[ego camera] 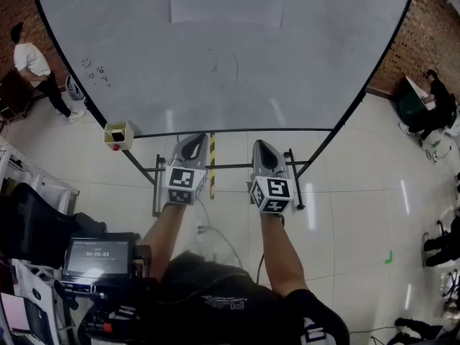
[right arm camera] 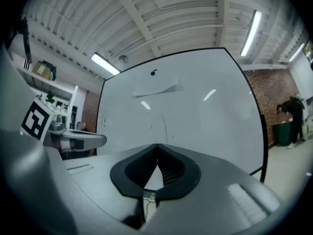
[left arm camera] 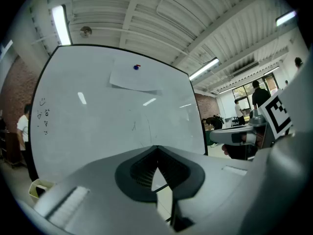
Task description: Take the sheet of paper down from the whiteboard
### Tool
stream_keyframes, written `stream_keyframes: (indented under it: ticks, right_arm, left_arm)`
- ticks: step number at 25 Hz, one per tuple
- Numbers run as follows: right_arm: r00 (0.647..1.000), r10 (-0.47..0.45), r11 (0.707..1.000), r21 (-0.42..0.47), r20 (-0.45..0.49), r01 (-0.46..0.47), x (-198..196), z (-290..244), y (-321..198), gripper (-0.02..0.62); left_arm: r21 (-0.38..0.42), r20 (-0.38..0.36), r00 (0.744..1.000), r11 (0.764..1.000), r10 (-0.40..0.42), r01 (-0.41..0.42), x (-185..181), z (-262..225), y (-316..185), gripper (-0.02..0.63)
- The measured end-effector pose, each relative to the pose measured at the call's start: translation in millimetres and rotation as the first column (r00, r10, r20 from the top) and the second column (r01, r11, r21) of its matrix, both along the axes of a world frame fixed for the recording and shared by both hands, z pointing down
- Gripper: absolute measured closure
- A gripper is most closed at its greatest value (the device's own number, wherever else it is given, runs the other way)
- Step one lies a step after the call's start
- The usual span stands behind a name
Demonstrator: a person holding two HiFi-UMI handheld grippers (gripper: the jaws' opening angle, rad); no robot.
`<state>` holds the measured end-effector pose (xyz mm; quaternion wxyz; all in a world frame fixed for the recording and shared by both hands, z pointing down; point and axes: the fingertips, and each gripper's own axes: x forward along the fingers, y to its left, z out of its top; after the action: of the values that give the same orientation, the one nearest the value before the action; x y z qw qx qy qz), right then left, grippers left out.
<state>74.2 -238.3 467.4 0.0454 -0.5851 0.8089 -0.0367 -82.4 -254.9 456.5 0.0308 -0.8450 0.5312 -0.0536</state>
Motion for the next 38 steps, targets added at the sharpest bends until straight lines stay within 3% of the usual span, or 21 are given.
stream_keyframes:
  ticks: [7,13,20,29,34,38]
  right_arm:
    - [1.000,0.010,0.998,0.069,0.013,-0.011,1.7,-33.1,-18.0,0.581]
    - [1.000,0.029,0.994,0.105,-0.009,-0.028,-33.8,-70.4,-87.4,0.580]
    - [0.998,0.058,0.983,0.175,0.012,-0.059,-21.1,-130.5,-122.5,0.539]
    - [0.996,-0.006,0.965,0.260,0.085,-0.016,26.9,-195.4,-162.9,0.479]
    - [0.980,-0.099,0.962,0.270,0.172,0.050,51.9,-209.6,-188.7,0.452]
    - [0.940,-0.240,0.941,0.297,0.241,0.164,56.5,-225.3,-204.5,0.413]
  left_arm:
    - [0.086,-0.011,1.000,0.996,0.029,-0.028,6.8,-35.8,-13.8,0.606]
    - [0.223,0.015,0.997,0.972,0.077,-0.079,-13.5,-96.4,-80.4,0.606]
    - [0.386,0.067,0.989,0.911,0.130,-0.146,4.0,-177.2,-111.3,0.603]
    - [0.552,0.053,0.998,0.832,0.034,-0.058,28.1,-274.8,-146.2,0.494]
    - [0.609,0.041,0.999,0.793,-0.031,0.000,42.1,-315.7,-160.4,0.476]
    - [0.637,0.050,0.996,0.771,-0.075,0.026,58.0,-340.3,-179.8,0.440]
